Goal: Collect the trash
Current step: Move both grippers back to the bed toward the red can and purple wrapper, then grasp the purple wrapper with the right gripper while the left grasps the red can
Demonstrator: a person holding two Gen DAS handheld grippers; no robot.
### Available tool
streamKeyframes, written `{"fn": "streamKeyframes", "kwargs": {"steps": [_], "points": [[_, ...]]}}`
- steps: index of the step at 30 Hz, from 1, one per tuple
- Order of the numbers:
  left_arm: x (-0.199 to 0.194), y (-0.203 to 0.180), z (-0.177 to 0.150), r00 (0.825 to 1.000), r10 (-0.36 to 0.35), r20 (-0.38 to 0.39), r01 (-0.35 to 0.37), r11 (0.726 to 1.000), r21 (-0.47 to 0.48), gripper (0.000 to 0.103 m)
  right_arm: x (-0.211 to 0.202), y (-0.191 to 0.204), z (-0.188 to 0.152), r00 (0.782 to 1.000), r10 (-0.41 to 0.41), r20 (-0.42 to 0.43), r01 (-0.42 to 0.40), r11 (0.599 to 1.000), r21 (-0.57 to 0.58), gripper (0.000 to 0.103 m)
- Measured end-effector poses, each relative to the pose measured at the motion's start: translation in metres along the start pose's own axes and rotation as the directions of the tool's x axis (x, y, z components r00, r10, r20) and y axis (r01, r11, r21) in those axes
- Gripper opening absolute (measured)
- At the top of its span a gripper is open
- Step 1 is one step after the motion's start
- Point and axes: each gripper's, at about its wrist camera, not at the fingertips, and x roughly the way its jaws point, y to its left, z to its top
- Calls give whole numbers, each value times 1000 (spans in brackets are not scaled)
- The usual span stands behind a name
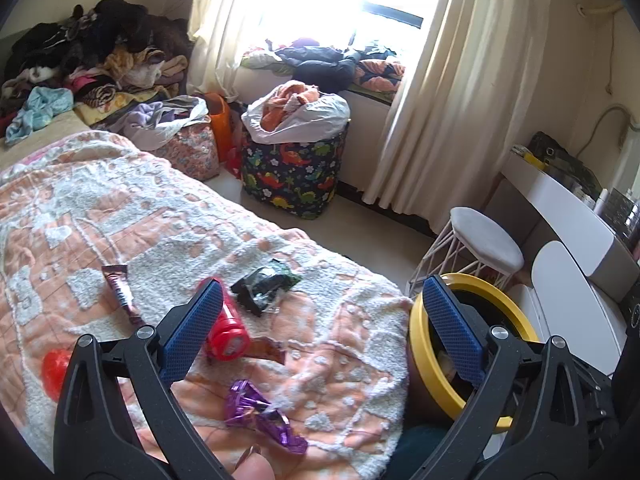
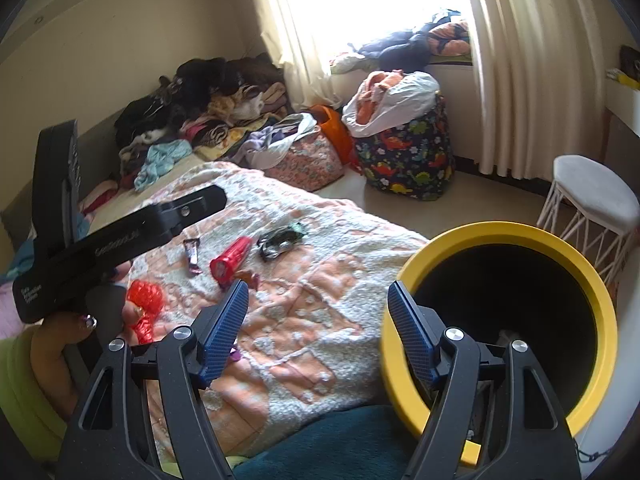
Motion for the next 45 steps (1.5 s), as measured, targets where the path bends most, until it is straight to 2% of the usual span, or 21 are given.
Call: {"fn": "streamKeyframes", "kwargs": {"steps": [16, 23, 31, 40, 45], "points": [[6, 61, 4, 994, 91, -53, -96, 990, -106, 92, 39, 51, -6, 992, 70, -105, -83, 989, -123, 70], [14, 85, 5, 991, 102, -92, -115, 981, -157, 91, 59, 65, -9, 984, 94, -154, -118, 981, -152, 70], [32, 93, 6, 988, 35, -149, -66, 976, -209, 69, 85, 77, -14, 962, 141, -232, -178, 973, -146, 68], [68, 97, 0, 968, -27, -251, -39, 967, -253, 55, 115, 84, -19, 936, 168, -310, -217, 968, -130, 61], [84, 103, -5, 955, -46, -292, -39, 959, -282, 51, 128, 84, -21, 922, 179, -344, -228, 968, -108, 57]]}}
